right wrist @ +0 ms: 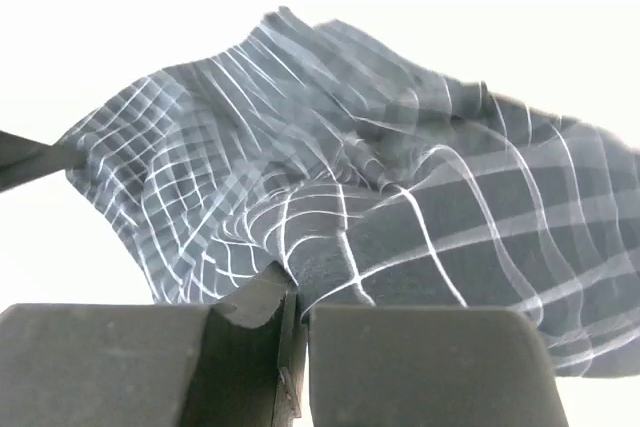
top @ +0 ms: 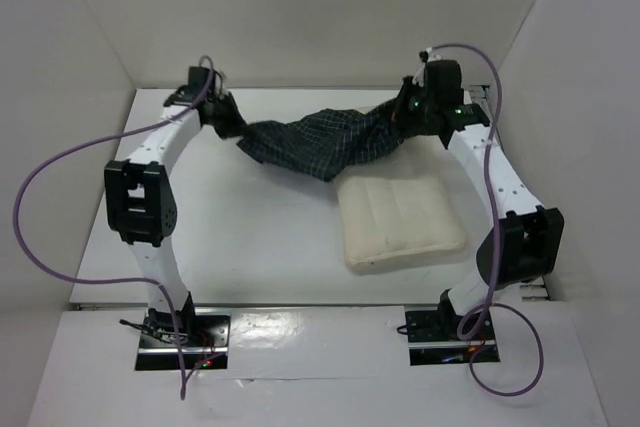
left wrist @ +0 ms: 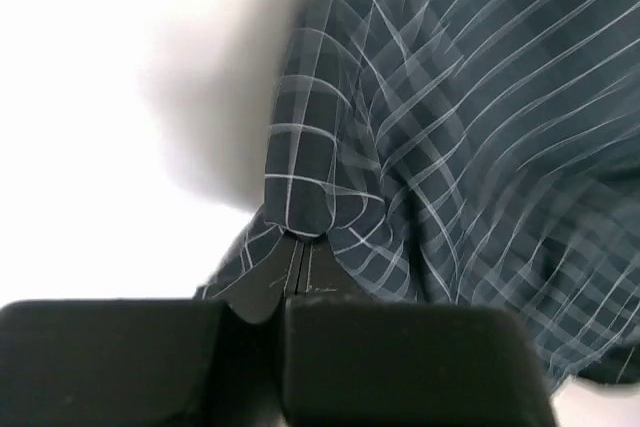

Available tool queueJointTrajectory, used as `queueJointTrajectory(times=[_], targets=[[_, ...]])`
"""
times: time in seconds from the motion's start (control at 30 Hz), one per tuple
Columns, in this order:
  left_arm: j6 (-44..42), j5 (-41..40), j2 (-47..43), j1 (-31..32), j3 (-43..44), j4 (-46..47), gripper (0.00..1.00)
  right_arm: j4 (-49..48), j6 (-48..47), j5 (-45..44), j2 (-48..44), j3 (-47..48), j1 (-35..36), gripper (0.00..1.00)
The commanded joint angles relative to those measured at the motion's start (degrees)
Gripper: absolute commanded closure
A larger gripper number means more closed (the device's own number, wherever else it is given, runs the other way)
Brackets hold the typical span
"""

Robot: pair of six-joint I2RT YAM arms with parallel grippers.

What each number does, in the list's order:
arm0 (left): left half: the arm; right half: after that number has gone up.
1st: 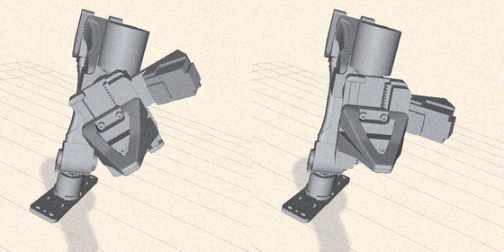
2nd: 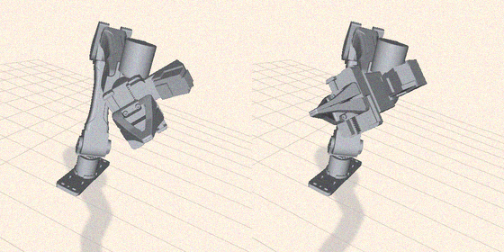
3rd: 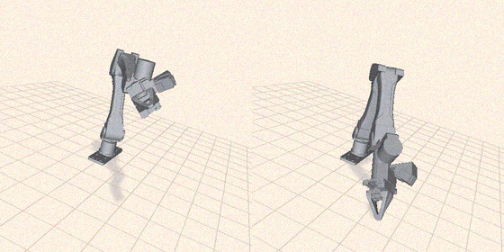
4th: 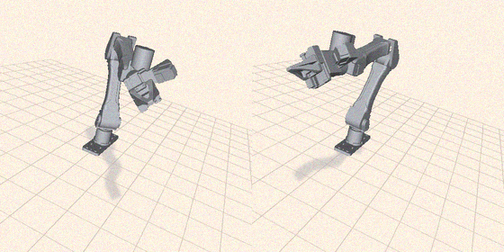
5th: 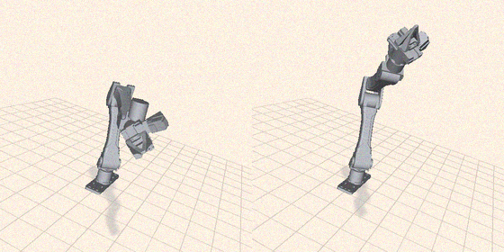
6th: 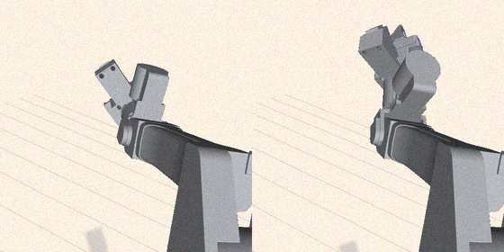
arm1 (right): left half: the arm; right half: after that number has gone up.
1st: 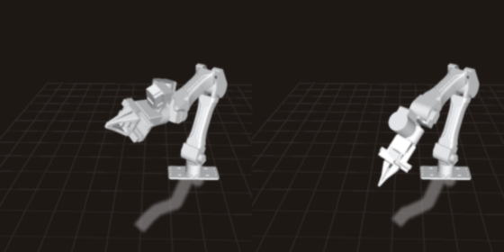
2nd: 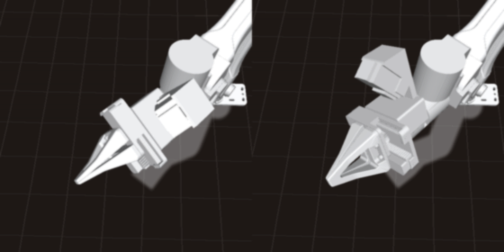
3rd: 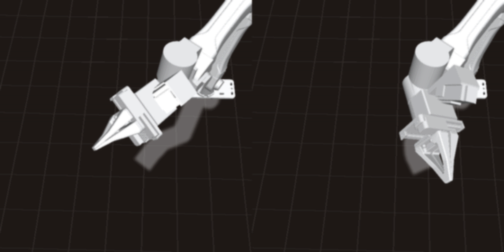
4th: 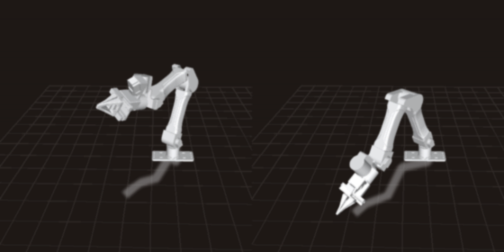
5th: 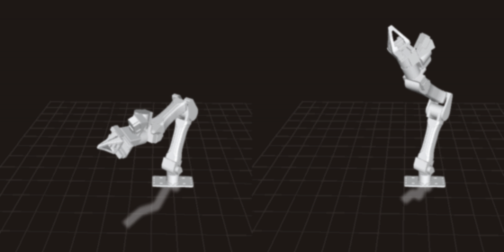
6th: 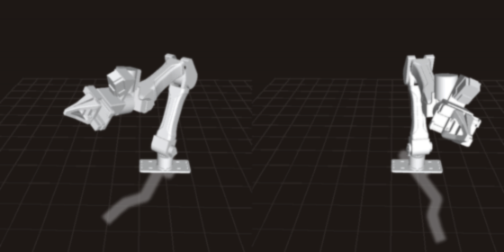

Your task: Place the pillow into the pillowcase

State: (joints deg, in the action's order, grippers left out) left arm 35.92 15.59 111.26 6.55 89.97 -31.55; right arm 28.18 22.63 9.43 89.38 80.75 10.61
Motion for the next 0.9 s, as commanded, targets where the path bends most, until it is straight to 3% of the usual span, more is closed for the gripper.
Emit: queueJointTrajectory(times=[0.0, 0.17, 0.23, 0.43, 0.5, 0.53, 0.6, 0.67, 0.73, 0.87], targets=[[-0.59, 0.58, -6.31, -6.87, 12.92, -2.37, 1.00, -4.53, -1.28, 5.32, -1.58, 10.47, 1.34, 1.00], [-0.76, -1.43, -12.46, -13.22, 22.25, -5.88, 1.00, -6.21, 0.74, 9.90, -1.58, 14.00, 6.60, 1.00], [-0.77, -8.42, -15.19, -15.68, 22.79, -9.12, 1.00, -11.09, 3.45, 8.67, -3.77, 7.87, 10.64, 1.00], [-2.00, -21.02, -18.01, -19.29, 12.08, -12.74, 1.00, -17.02, 10.15, 8.67, -1.16, -9.54, 25.56, 1.00], [-2.00, -22.88, -17.40, -19.29, 7.35, -13.88, 0.82, -15.89, 11.20, 8.15, 0.78, -11.48, 29.19, 0.97], [-2.52, -23.93, -17.40, -19.29, 5.84, -14.76, 0.48, -14.57, 11.20, 7.10, 1.75, -12.01, 31.55, 0.84], [-3.05, -25.79, -16.26, -19.29, 3.90, -15.38, 0.19, -7.73, 10.51, 3.86, 2.99, -12.02, 32.37, 0.33], [-4.36, -25.18, -16.25, -19.29, 3.37, -15.38, 0.12, -3.68, 10.50, -3.43, 0.73, -11.49, 32.37, 0.21], [-5.41, -23.16, -16.25, -19.29, 3.37, -15.38, 0.12, 0.37, 9.80, -11.31, -2.62, -12.01, 30.53, 0.10], [-7.44, -19.91, -16.78, -17.36, 3.89, -15.38, 0.14, 5.11, 7.70, -22.86, -9.75, -15.00, 25.61, 0.01]])
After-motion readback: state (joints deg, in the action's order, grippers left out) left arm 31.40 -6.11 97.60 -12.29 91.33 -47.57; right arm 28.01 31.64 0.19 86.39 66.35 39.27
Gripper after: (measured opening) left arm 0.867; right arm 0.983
